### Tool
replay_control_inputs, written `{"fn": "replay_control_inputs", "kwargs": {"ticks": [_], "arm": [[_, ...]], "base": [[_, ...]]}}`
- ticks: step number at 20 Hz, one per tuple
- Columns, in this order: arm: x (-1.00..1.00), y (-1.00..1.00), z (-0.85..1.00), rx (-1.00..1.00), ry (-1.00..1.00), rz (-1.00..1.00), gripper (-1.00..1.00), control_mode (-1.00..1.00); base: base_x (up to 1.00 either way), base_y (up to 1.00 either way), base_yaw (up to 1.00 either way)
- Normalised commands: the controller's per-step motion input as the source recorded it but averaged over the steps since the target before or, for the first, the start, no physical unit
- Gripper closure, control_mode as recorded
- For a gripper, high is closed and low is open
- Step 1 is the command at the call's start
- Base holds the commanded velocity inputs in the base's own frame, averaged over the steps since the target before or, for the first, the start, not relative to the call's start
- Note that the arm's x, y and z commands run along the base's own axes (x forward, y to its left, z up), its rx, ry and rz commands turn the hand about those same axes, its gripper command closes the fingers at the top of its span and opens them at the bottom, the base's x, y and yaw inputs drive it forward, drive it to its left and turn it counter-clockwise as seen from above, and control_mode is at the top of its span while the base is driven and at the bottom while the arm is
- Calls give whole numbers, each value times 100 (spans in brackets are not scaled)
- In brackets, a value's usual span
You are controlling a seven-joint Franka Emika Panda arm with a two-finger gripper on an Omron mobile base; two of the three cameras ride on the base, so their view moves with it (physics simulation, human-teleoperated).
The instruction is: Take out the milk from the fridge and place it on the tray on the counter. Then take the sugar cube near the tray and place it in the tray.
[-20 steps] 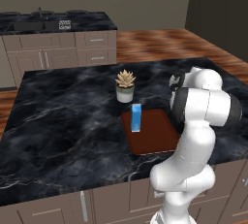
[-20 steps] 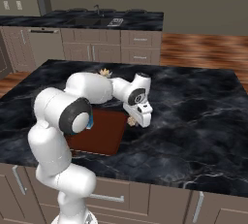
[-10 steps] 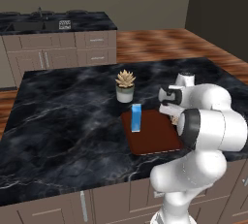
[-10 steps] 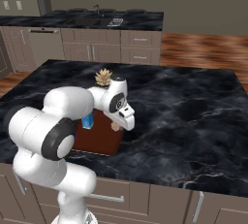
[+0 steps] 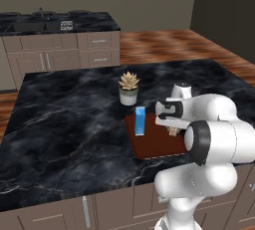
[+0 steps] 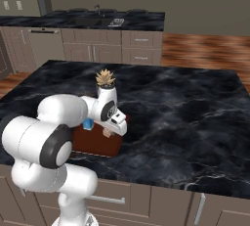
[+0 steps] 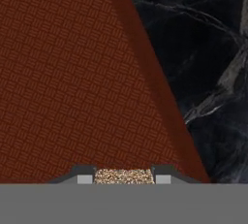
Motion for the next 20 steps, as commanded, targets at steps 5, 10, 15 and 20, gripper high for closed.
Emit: {"fn": "replay_control_inputs", "kwargs": {"ticks": [5,10,15,20], "arm": [[0,16,-40,7,0,15,100,-100],[0,32,-29,2,0,13,100,-100],[0,24,-16,0,0,5,100,-100],[0,0,-34,0,-3,3,100,-100]], "base": [[0,0,0],[0,0,0],[0,0,0],[0,0,0]]}}
